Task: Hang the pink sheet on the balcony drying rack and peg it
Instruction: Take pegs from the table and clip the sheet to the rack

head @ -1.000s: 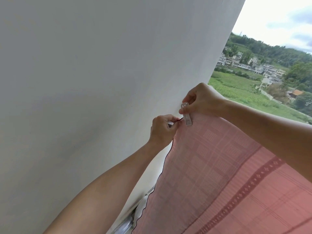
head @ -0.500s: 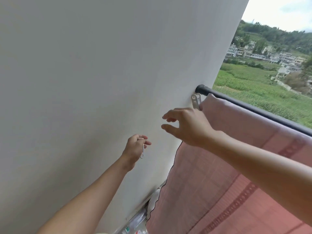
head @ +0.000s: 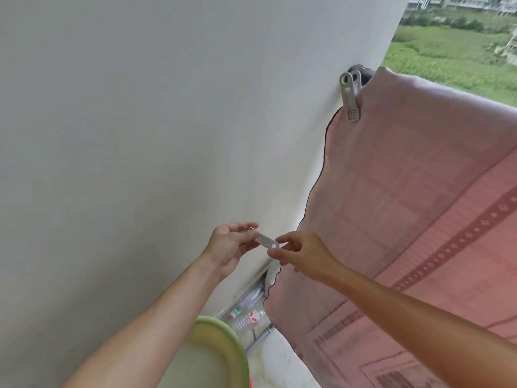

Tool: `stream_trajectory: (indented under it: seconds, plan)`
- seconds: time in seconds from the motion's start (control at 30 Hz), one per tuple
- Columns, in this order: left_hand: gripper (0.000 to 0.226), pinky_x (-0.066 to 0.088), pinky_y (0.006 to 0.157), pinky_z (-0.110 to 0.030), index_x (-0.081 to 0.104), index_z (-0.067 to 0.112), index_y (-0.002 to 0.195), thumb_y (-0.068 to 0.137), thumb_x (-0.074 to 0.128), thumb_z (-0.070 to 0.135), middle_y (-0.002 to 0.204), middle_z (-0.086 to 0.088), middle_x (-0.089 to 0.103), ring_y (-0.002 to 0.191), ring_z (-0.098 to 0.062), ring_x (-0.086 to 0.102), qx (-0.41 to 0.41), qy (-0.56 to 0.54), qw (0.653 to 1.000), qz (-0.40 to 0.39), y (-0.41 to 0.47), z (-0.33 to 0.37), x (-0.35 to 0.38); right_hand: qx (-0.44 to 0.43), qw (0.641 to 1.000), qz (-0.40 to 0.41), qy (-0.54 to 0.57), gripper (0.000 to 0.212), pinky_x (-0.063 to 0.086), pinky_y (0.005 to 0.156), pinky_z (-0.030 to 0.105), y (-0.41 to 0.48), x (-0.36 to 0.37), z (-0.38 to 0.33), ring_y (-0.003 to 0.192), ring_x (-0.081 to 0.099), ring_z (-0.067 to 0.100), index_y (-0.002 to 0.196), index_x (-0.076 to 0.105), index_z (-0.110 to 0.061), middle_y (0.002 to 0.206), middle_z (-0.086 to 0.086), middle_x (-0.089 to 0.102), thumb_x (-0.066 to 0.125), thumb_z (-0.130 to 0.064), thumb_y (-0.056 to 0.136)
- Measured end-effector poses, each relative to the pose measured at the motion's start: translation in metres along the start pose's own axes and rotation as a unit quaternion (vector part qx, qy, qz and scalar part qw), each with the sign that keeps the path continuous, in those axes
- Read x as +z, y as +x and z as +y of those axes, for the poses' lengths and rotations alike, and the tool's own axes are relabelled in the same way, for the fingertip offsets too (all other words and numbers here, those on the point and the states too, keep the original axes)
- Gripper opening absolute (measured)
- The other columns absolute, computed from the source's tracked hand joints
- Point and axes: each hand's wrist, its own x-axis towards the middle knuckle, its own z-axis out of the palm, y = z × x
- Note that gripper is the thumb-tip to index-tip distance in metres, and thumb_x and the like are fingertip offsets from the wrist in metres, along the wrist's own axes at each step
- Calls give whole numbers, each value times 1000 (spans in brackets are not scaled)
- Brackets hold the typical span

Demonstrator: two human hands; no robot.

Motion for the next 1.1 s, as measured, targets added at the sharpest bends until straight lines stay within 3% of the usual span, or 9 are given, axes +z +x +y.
stream_trajectory:
  seconds: [0.13, 0.3, 0.4, 0.57, 0.67, 0.8, 0.87, 1.0, 1.1]
  plan:
    - [18, 58, 74, -30, 67, -3, 92, 78, 64, -13, 80, -12, 64, 74, -22, 66, -34, -46, 998, -3, -2, -19, -1, 27, 997, 16, 66, 32, 48, 58, 21, -2, -3, 17, 79, 70, 15, 105, 72, -14, 89, 7, 75, 80, -32, 79]
    - [30, 46, 71, -30, 71, 7, 102, 73, 75, 1, 90, -4, 70, 80, -16, 65, -80, 53, 995, -40, 1, -48, -6, 50, 982, 80, 165, 20, 52, 59, 22, -11, -11, 30, 80, 69, 14, 92, 71, -10, 91, 7, 75, 82, -14, 76]
    - [33, 47, 71, -27, 66, 10, 116, 84, 72, 9, 108, -5, 68, 84, -13, 64, -104, 157, 982, -17, 19, -70, -5, -1, 986, 161, 49, 24, 53, 63, 21, -17, -26, 40, 74, 67, 11, 84, 65, -17, 84, -4, 74, 83, -11, 69]
    - [46, 44, 79, -21, 53, 14, 136, 91, 53, 4, 127, -4, 53, 105, -13, 54, -66, 225, 972, -12, 82, -94, 37, -122, 951, 180, -219, 22, 52, 73, 25, -23, -51, 26, 78, 61, 3, 91, 66, -24, 83, -14, 68, 74, -36, 76]
    - [31, 43, 72, -22, 64, 19, 115, 89, 51, 9, 110, 2, 58, 95, -10, 56, -109, 172, 977, -71, 112, -106, 67, -228, 913, 196, -275, 37, 41, 73, 13, -2, -53, -7, 76, 49, -1, 102, 67, -15, 86, -11, 58, 57, -42, 79]
    - [16, 40, 75, -31, 63, 24, 88, 82, 56, 36, 89, 4, 60, 83, -14, 53, -163, 203, 959, -112, 133, -126, 75, -254, 899, 168, -315, 31, 39, 69, 8, 34, -53, -42, 77, 50, -8, 111, 64, -13, 99, -6, 50, 65, -27, 83]
    - [31, 39, 70, -33, 66, 16, 91, 80, 60, 44, 86, -1, 57, 80, -15, 51, -115, 200, 965, -124, 142, -138, 68, -228, 890, 141, -369, 30, 43, 71, 29, 45, -51, -49, 82, 58, 9, 114, 61, -15, 109, -3, 56, 63, -26, 86]
    - [40, 27, 60, -31, 50, 11, 64, 88, 58, 41, 65, -4, 36, 63, -18, 33, 16, 171, 985, -21, 141, -140, 56, -200, 879, 92, -424, 34, 38, 76, 32, 63, -45, -56, 99, 58, 22, 123, 54, -15, 113, 1, 63, 53, -26, 91]
    - [45, 19, 55, -32, 41, 13, 64, 81, 54, 52, 64, -4, 27, 60, -18, 25, 83, 144, 985, 51, 138, -137, 51, -173, 821, 52, -542, 36, 41, 74, 36, 76, -44, -58, 102, 58, 28, 124, 53, -20, 117, 3, 61, 47, -30, 90]
